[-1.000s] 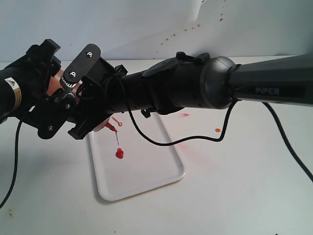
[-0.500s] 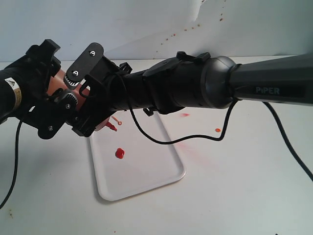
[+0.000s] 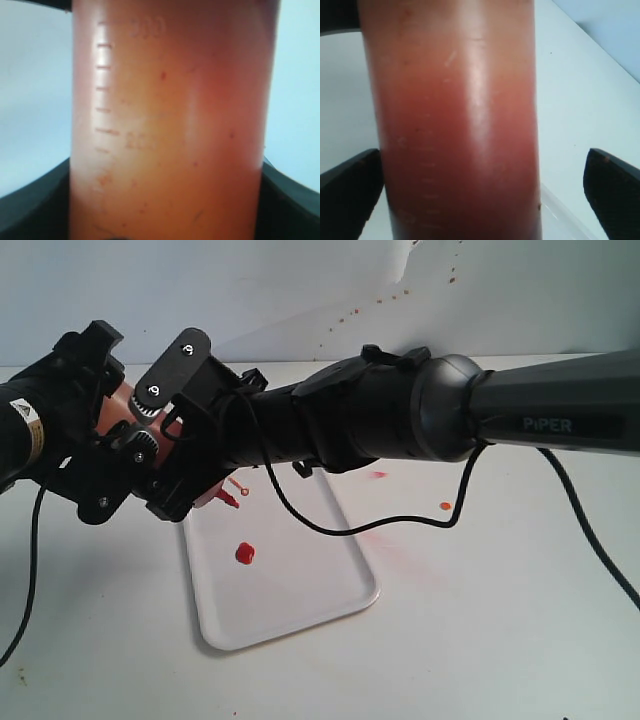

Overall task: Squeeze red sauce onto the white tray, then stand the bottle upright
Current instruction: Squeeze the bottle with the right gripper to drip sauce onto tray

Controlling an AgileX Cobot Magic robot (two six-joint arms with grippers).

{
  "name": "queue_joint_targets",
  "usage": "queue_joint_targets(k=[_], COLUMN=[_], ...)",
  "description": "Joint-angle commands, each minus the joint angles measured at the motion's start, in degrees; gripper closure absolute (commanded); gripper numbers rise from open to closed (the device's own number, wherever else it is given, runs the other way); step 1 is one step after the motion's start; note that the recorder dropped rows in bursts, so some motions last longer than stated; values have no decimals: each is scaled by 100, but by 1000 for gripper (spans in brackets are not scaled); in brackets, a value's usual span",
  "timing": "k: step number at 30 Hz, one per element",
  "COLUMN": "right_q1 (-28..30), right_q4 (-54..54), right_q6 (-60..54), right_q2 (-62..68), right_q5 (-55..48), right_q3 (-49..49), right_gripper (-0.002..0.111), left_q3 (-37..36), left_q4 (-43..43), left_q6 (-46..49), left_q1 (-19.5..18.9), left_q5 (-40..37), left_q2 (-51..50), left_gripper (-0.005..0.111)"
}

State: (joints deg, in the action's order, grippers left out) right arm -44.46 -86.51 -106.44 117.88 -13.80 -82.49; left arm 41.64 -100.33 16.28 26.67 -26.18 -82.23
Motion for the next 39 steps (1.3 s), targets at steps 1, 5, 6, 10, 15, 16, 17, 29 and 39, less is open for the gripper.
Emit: queue_joint_targets(k=[1,5,6,10,15,16,17,29,39], right_q1=[30,30,30,30,30,30,30,30,30], right_q4=[47,47,47,3,3,3,3,3,44], right_q6=[-3,23,23,187,458,458,458,517,515], right_q2=[-38,-38,-38,-38,-38,-38,-38,-38,-38], right_q5=[-79,-79,-79,-79,-79,-79,-79,-456,-588], right_q3=[-34,-34,-34,-24,-24,-24,-24,-24,-24], right_gripper=[3,3,3,3,4,5,6,6,24], left_q3=[37,37,37,37,37,37,37,37,37], left_q4=[39,39,39,39,39,39,39,39,39], left_q6=[-88,-88,-88,-88,-88,-88,-88,-88,-88], left_q1=[27,27,27,27,27,27,27,27,27], left_q5=[-68,-68,-68,-68,-68,-68,-68,-68,-68], left_q2=[77,77,77,77,77,77,77,77,77], left_gripper=[107,107,107,107,107,107,107,107,107])
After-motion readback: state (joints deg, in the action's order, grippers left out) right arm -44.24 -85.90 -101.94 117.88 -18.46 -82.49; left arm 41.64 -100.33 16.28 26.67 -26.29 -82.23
